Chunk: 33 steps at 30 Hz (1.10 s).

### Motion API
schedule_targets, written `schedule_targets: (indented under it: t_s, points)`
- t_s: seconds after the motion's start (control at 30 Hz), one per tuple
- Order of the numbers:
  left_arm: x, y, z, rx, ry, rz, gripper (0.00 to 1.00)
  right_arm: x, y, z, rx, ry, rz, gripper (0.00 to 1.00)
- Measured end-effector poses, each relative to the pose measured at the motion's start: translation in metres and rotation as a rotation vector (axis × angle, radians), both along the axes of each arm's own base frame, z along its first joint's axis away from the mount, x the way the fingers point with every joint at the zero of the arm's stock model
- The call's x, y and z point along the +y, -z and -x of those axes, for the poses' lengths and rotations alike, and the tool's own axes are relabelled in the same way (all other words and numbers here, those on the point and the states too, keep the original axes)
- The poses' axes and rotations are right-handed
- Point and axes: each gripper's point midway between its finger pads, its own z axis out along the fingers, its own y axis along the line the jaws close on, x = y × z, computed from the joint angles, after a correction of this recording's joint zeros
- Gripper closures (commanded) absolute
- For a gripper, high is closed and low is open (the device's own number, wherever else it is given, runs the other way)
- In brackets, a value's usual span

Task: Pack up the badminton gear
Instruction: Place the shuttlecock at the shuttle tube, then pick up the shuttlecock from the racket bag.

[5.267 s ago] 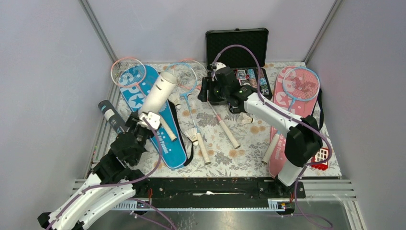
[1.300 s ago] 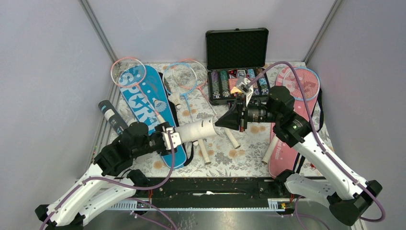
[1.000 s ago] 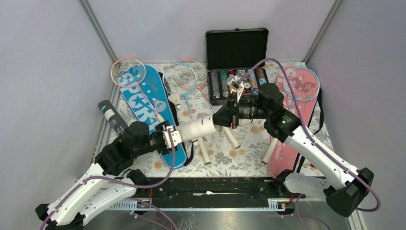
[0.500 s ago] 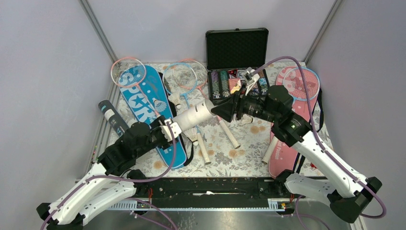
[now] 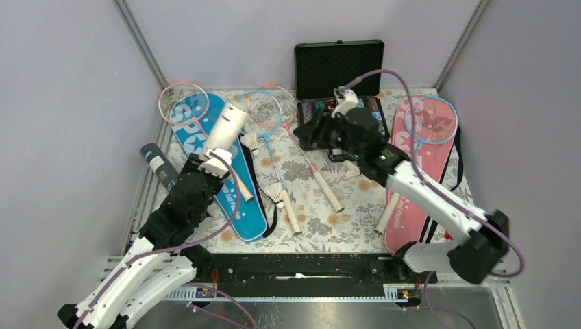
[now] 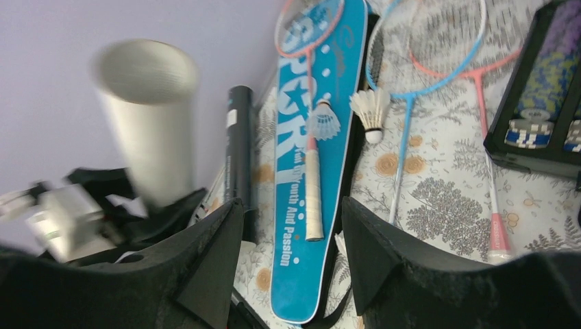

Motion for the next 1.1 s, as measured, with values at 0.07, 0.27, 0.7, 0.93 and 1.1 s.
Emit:
schedule_targets:
  t_s: [0.07, 0.27, 0.7, 0.93, 1.1]
  points:
    - [0.012, -0.008, 0.0, -0.034, -0.065, 0.022, 0.63, 0.017, 0.023, -0.019, 0.061, 0.012, 0.03, 0.4]
    - [0.024, -0.03, 0.004, -0.105, -0.126, 0.082, 0.64, 0.074, 0.068, -0.061, 0.118, -0.013, 0.103, 0.41]
    - [0.031, -0.071, 0.021, -0.207, -0.113, 0.219, 0.63, 0.186, 0.149, -0.101, 0.499, 0.123, -0.217, 0.43]
    - [0.031, -0.074, 0.027, -0.213, -0.095, 0.252, 0.63, 0.226, 0.196, -0.101, 0.691, 0.223, -0.363, 0.43]
    - [0.03, -0.072, 0.029, -0.206, -0.082, 0.265, 0.63, 0.241, 0.211, -0.116, 0.756, 0.279, -0.451, 0.42]
